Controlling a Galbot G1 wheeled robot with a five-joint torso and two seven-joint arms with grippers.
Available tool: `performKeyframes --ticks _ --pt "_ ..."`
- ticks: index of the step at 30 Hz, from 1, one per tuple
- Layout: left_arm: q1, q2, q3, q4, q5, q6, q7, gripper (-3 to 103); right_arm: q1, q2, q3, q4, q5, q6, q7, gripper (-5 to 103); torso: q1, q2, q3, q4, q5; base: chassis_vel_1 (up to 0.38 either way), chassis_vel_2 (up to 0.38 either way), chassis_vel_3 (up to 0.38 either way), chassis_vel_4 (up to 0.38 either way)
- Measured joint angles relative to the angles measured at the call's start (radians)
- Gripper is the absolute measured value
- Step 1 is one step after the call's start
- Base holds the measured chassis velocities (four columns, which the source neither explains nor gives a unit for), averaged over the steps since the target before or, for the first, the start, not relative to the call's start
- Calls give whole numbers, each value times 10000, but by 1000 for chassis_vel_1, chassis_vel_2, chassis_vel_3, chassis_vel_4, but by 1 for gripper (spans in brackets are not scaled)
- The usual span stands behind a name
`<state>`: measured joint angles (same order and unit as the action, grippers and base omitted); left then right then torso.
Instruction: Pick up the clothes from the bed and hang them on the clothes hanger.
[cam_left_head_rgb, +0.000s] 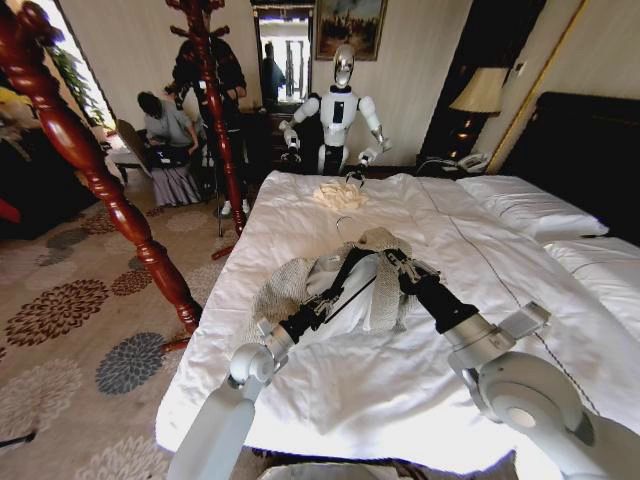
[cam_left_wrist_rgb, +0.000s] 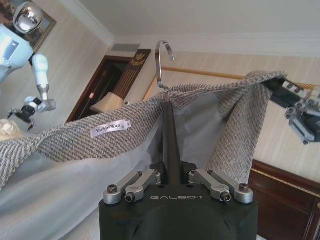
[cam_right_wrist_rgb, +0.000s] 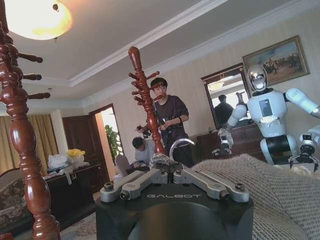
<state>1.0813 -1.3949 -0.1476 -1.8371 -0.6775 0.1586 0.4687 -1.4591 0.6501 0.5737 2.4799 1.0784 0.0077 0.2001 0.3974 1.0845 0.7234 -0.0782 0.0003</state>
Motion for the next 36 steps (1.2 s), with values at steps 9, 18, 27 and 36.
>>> performKeyframes --ticks 9,18,27,36 --pt "72 249 -22 -374 -34 -243 360 18 127 459 -233 -196 -185 42 -109 1 0 0 -1 0 0 0 0 0 0" --pt "389 601 -125 -194 361 -481 626 18 173 579 331 28 655 291 -174 1 -1 0 -1 1 -3 0 0 0 0" --pt "94 472 -823 -435 -61 -511 565 18 -353 900 -403 60 -460 432 -771 1 -2 0 -2 1 -3 0 0 0 0" --pt "193 701 -1411 -874 -249 -508 889 18 -317 876 -983 -601 -1515 477 -1160 1 -1 0 -1 1 -2 0 0 0 0"
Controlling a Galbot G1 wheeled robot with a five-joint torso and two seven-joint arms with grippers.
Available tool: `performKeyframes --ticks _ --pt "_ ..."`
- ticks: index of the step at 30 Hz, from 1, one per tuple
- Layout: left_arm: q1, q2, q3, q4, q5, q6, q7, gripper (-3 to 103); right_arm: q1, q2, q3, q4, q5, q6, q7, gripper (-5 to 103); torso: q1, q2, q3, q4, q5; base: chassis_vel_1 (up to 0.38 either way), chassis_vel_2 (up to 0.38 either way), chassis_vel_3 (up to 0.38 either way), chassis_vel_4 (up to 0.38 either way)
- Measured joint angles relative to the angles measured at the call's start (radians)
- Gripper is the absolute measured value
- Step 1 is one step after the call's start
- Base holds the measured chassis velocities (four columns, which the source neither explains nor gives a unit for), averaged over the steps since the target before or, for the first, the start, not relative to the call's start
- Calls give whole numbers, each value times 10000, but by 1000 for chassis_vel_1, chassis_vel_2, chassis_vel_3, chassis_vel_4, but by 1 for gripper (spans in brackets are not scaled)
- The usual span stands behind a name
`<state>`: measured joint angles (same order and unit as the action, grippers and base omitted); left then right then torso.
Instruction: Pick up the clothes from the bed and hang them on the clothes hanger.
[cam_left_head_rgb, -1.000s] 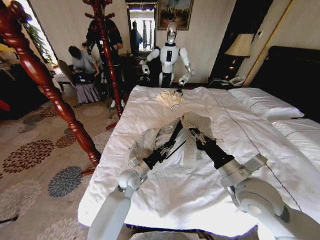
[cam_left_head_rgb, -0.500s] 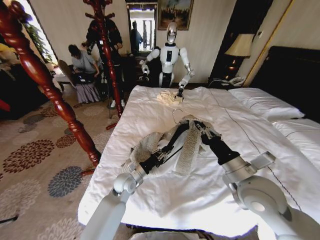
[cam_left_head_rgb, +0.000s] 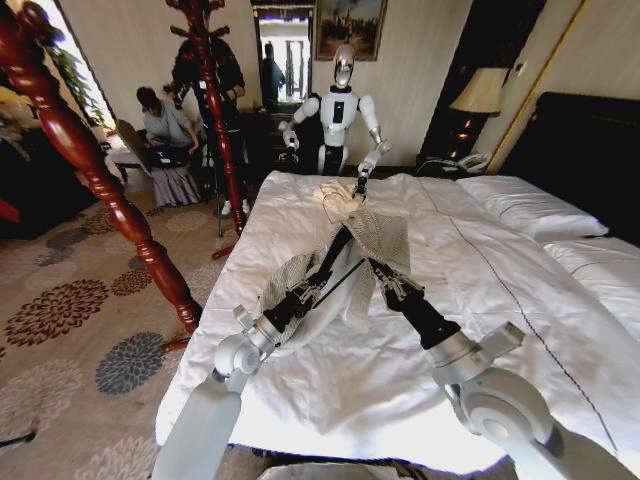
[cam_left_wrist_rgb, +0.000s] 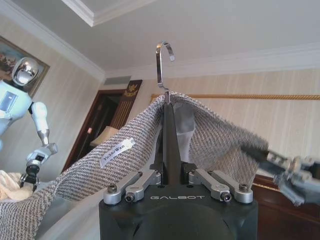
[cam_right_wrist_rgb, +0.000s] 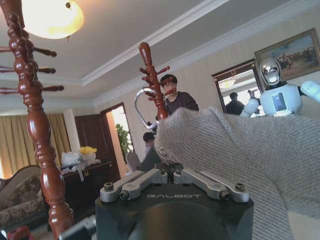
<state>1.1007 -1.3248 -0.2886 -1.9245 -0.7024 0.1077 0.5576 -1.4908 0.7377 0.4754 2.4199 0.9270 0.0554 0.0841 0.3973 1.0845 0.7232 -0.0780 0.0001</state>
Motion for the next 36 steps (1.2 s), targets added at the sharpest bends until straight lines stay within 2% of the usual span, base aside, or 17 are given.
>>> performKeyframes --ticks 3,5,7,8,10,11,15,16,18,19,21,25,26,27,29,30,36 --pt "-32 98 -145 -17 -66 5 204 18 36 -62 -427 -272 -711 136 -353 -2 0 0 1 1 1 0 0 0 0" --pt "-53 110 -181 12 -77 6 256 18 49 -72 -542 -354 -1017 232 -509 3 0 0 0 0 1 0 0 0 0" --pt "-123 121 -257 128 -104 11 368 18 59 -75 -770 -530 -1646 456 -809 13 0 0 0 0 1 0 0 0 0" --pt "-159 125 -285 175 -104 14 410 18 58 -69 -831 -603 -1865 581 -978 13 0 0 1 -1 1 0 0 0 0" --pt "-296 180 -367 314 -139 20 511 18 28 -62 -866 -808 -2360 1042 -1694 24 0 0 1 -1 1 0 0 0 0" --pt "-296 180 -367 314 -139 20 511 18 28 -62 -866 -808 -2360 1042 -1694 24 0 0 1 -1 1 0 0 0 0" --pt "-610 466 -485 544 -384 45 570 18 -20 -183 -549 -1060 -2585 1839 -3227 40 0 0 1 -1 0 0 0 0 0" --pt "-610 466 -485 544 -384 45 570 18 -20 -183 -549 -1060 -2585 1839 -3227 40 0 0 1 -1 0 0 0 0 0" --pt "-844 728 -537 675 -545 49 656 18 2 -216 -372 -1109 -2578 2050 -3556 51 0 0 1 -1 -1 0 0 0 0" --pt "-995 931 -569 772 -620 50 784 18 83 -197 -258 -1102 -2508 2037 -3300 56 0 0 1 -2 -1 0 0 0 0" --pt "-1096 1078 -593 853 -667 50 889 18 157 -163 -159 -1072 -2432 1922 -2930 56 0 0 0 -2 0 0 0 0 0" --pt "-1435 1747 -761 1132 -1136 181 1440 18 684 -160 425 -861 -2476 36 1248 78 2 -1 1 2 0 0 0 0 0" --pt "-1435 1747 -761 1132 -1136 181 1440 18 684 -160 425 -861 -2476 36 1248 78 2 -1 1 2 0 0 0 0 0" --pt "-1492 1923 -828 1168 -1373 263 1720 18 802 -289 642 -861 -2610 -629 2552 83 3 0 1 1 0 0 0 0 0" --pt "-1539 2138 -935 1203 -1604 385 2242 18 859 -467 926 -915 -3176 -1414 3677 94 2 0 1 -1 2 0 0 0 0" --pt "-1539 2138 -935 1203 -1604 385 2242 18 859 -467 926 -915 -3176 -1414 3677 94 2 0 1 -1 2 0 0 0 0" --pt "-1625 2646 -1001 1259 -1909 523 3132 18 949 -1043 1558 -1068 -5125 -1955 4064 100 2 0 1 -1 1 0 0 0 0"
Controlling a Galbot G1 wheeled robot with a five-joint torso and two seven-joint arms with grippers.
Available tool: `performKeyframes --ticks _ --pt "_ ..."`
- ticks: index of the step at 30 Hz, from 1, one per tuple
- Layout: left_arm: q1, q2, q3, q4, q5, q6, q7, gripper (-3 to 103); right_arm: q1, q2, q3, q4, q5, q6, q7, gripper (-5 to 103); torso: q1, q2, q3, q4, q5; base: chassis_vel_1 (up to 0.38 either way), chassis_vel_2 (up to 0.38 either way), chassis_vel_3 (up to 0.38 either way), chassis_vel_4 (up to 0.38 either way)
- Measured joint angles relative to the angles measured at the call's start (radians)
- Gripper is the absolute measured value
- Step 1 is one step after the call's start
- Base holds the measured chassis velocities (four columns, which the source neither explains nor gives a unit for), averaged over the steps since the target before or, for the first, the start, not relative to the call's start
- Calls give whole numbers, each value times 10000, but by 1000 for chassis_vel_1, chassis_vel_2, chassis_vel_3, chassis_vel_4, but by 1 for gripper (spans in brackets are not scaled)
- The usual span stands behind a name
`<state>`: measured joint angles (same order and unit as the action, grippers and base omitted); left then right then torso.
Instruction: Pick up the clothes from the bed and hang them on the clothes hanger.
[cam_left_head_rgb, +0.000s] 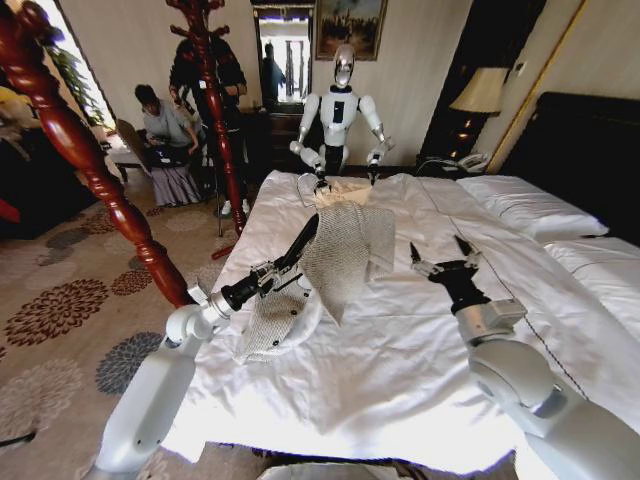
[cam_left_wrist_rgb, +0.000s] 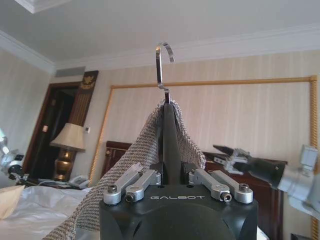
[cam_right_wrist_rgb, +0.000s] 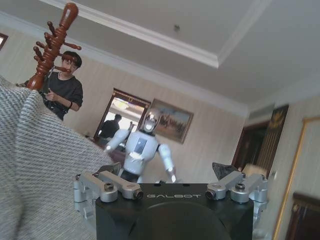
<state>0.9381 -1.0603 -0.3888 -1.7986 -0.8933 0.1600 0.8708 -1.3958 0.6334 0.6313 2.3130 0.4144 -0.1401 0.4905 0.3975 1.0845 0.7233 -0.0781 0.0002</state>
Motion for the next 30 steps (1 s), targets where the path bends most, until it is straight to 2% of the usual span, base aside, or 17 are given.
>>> performKeyframes --ticks 3,4,7,8,12,13,16,22,29,30 --pt "-44 232 60 -55 -57 74 363 18 2 -633 150 -71 -1081 129 -348 100 0 0 0 0 -1 0 0 0 0" --pt "-44 232 60 -55 -57 74 363 18 2 -633 150 -71 -1081 129 -348 100 0 0 0 0 -1 0 0 0 0" --pt "-82 441 202 -265 -52 141 658 18 -35 -1426 169 -289 -1574 962 -1889 100 0 0 0 1 0 0 0 0 0" --pt "-82 441 202 -265 -52 141 658 18 -35 -1426 169 -289 -1574 962 -1889 100 0 0 0 1 0 0 0 0 0" --pt "-170 595 487 -335 76 152 681 18 173 -2155 172 -377 -888 1446 -3663 100 0 0 0 1 0 0 0 0 0" --pt "-170 595 487 -335 76 152 681 18 173 -2155 172 -377 -888 1446 -3663 100 0 0 0 1 0 0 0 0 0" --pt "-281 565 642 -261 242 153 682 18 317 -2424 131 -480 -612 2091 -4632 100 -1 0 0 1 0 0 0 0 0" --pt "-435 531 817 -220 317 153 682 18 279 -2580 -92 -546 -893 2291 -4984 100 -1 0 0 0 0 0 0 0 0" --pt "-543 575 981 -470 319 173 671 18 233 -2546 -277 -632 -1767 2179 -4891 100 -2 0 0 -1 0 0 0 0 0" --pt "-542 592 1008 -526 319 183 667 18 233 -2508 -280 -649 -1939 2148 -4816 103 -2 0 0 0 0 0 0 0 0"
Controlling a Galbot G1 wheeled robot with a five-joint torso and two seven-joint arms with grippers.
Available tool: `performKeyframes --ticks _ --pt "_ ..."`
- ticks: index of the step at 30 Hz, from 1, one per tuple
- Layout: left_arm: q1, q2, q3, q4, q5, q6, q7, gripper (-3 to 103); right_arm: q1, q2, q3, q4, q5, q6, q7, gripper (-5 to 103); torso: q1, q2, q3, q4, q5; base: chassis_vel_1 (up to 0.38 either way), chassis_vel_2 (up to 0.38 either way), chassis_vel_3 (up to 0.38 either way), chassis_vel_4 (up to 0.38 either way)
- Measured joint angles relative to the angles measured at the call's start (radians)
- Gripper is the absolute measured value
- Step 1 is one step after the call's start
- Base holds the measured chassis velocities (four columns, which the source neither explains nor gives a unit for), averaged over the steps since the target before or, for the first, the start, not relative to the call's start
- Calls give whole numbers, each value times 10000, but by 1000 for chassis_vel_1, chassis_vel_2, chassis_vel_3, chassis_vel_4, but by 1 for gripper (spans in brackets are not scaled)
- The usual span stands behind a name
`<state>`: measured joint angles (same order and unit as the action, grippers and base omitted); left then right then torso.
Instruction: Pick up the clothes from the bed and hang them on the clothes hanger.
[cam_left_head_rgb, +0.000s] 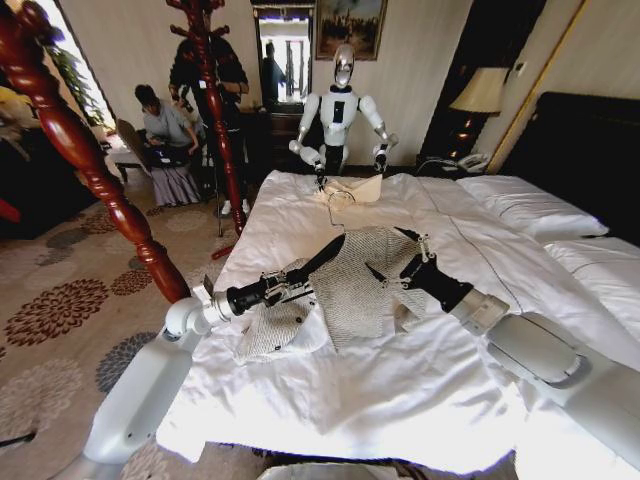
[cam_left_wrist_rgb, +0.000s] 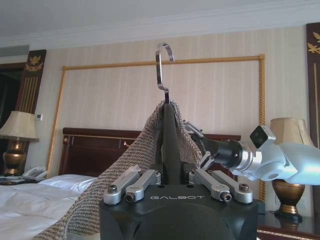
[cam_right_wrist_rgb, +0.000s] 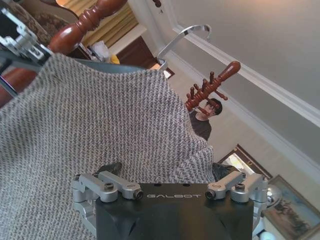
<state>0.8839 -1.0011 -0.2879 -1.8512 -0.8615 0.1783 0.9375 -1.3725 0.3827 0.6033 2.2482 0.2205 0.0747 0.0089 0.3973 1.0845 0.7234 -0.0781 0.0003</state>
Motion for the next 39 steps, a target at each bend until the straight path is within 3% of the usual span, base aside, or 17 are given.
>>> performKeyframes --ticks 2,4,6,8,12,14,20,22,24,39 --pt "32 58 58 -126 0 11 -25 18 -6 124 5 -7 -459 -151 277 96 0 0 0 1 0 0 0 0 0" --pt "47 69 66 -141 0 13 -29 18 -15 150 19 2 -571 -200 347 96 0 0 -1 1 0 0 0 0 0" --pt "70 70 84 -176 9 19 -43 18 -26 212 105 54 -882 -282 472 83 0 1 -1 1 0 0 0 0 0" --pt "75 57 94 -184 32 21 -46 18 -34 227 134 76 -953 -300 496 83 0 0 -1 0 0 0 0 0 0" --pt "99 -31 118 -231 196 40 -55 18 -118 284 164 174 -1113 -350 561 61 0 0 -1 0 -1 0 0 0 0" --pt "99 -42 119 -231 239 41 -55 18 -125 305 168 181 -1149 -345 528 61 0 0 -1 0 -1 0 0 0 0" --pt "103 -42 39 -267 403 45 -64 18 -156 452 216 157 -1333 -94 273 33 0 1 -1 0 -1 0 0 0 0" --pt "102 -34 20 -287 404 45 -69 18 -163 462 217 157 -1348 -74 265 33 0 2 -1 0 -1 0 0 0 0" --pt "92 0 -33 -370 404 45 -87 18 -193 524 216 161 -1393 -4 208 27 0 2 -1 0 -1 0 0 0 0" --pt "271 257 -468 -566 463 -30 -54 18 -292 930 241 331 -1687 126 293 27 0 1 -1 1 -2 0 0 0 0"
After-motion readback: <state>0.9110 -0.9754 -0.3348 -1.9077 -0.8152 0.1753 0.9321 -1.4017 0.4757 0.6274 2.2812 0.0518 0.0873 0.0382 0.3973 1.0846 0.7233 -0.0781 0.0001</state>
